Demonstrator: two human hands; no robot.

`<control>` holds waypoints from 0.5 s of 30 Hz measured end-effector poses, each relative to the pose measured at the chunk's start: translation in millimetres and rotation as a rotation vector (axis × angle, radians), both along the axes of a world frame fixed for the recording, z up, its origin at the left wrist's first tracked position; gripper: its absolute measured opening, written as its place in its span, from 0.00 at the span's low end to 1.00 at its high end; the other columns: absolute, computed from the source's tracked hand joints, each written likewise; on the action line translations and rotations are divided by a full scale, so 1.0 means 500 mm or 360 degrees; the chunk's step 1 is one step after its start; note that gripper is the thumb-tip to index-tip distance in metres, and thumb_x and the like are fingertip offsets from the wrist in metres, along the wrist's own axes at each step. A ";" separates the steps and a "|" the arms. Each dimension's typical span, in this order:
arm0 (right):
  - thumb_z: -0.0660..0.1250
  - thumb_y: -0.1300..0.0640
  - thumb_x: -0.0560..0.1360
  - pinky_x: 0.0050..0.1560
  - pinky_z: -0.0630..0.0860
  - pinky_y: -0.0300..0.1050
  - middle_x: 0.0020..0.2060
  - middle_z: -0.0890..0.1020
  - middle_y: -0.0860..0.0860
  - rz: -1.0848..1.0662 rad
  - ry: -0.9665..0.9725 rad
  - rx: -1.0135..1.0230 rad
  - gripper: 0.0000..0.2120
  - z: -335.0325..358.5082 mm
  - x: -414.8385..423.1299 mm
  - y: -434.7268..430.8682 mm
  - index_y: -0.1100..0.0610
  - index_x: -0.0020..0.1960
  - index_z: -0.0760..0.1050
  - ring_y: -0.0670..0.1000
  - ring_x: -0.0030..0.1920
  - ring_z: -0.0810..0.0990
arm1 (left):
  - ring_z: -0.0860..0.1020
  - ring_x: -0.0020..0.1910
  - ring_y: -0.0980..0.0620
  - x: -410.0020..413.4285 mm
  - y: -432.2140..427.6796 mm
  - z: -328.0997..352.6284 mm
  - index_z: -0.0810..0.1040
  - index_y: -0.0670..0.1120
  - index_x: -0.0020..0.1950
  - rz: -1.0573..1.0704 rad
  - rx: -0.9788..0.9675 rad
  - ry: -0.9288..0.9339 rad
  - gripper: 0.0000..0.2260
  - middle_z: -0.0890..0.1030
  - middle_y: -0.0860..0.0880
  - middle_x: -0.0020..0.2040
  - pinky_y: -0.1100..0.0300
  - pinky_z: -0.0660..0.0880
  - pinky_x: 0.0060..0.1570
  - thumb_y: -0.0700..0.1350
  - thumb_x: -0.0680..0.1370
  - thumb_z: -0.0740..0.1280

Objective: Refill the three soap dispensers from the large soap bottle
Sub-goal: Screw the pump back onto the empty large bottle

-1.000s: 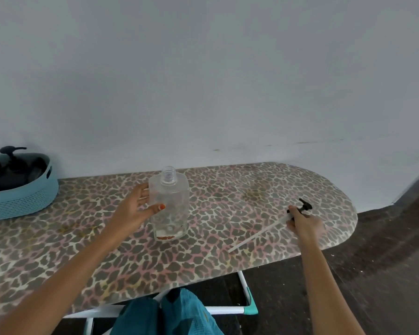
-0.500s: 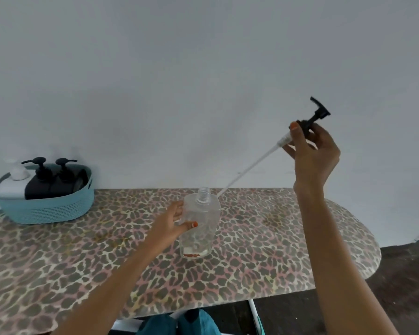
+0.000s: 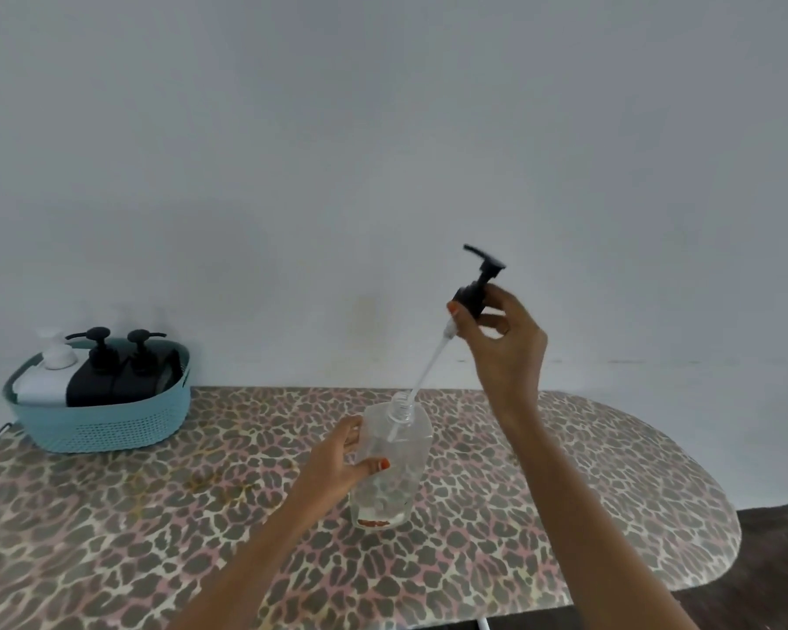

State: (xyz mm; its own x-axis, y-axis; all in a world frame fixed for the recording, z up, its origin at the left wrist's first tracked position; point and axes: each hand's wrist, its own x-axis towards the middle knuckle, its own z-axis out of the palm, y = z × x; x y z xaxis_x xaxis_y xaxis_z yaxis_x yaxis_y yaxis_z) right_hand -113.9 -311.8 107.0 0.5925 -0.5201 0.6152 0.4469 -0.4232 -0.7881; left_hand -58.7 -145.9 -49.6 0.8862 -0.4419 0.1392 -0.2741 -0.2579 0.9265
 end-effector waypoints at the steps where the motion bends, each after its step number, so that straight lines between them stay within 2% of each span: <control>1: 0.73 0.57 0.68 0.36 0.76 0.30 0.44 0.81 0.41 0.0056 0.0058 -0.0040 0.16 -0.018 0.002 0.005 0.55 0.55 0.77 0.38 0.40 0.80 | 0.74 0.54 0.59 0.001 0.000 -0.002 0.68 0.49 0.62 0.0004 -0.0011 0.0007 0.27 0.77 0.48 0.60 0.74 0.70 0.48 0.46 0.66 0.75; 4: 0.73 0.57 0.69 0.38 0.76 0.29 0.46 0.81 0.45 0.0203 0.0266 -0.0173 0.16 -0.076 0.007 0.020 0.53 0.55 0.75 0.37 0.42 0.80 | 0.74 0.54 0.59 0.002 -0.001 -0.005 0.68 0.50 0.61 -0.0003 -0.0028 0.0012 0.28 0.77 0.50 0.59 0.71 0.70 0.50 0.48 0.65 0.75; 6: 0.73 0.56 0.69 0.42 0.77 0.32 0.45 0.80 0.41 0.0231 0.0364 -0.0262 0.15 -0.109 0.006 0.026 0.44 0.52 0.73 0.37 0.43 0.79 | 0.74 0.53 0.61 0.001 -0.002 -0.006 0.67 0.54 0.59 -0.0019 -0.0035 0.0032 0.28 0.76 0.54 0.57 0.75 0.70 0.47 0.52 0.63 0.74; 8: 0.73 0.53 0.69 0.47 0.75 0.28 0.44 0.78 0.36 0.0198 0.0424 -0.0381 0.15 -0.137 0.005 0.028 0.38 0.49 0.71 0.35 0.44 0.78 | 0.73 0.51 0.63 0.002 -0.001 -0.008 0.65 0.57 0.57 -0.0017 -0.0027 0.0041 0.26 0.74 0.56 0.55 0.77 0.69 0.44 0.52 0.65 0.74; 12: 0.73 0.52 0.68 0.48 0.71 0.25 0.45 0.78 0.38 0.0168 0.0538 -0.0493 0.15 -0.182 0.007 0.026 0.46 0.53 0.75 0.37 0.47 0.77 | 0.72 0.53 0.61 0.003 0.000 -0.010 0.64 0.58 0.58 0.0006 -0.0007 0.0060 0.27 0.74 0.56 0.55 0.71 0.68 0.49 0.54 0.65 0.74; 15: 0.74 0.52 0.68 0.47 0.67 0.21 0.43 0.77 0.35 0.0180 0.0553 -0.0509 0.15 -0.198 0.006 0.028 0.44 0.51 0.73 0.32 0.46 0.75 | 0.71 0.55 0.60 0.001 0.001 -0.009 0.66 0.55 0.62 0.0019 -0.0007 0.0080 0.32 0.73 0.55 0.58 0.68 0.68 0.53 0.58 0.62 0.72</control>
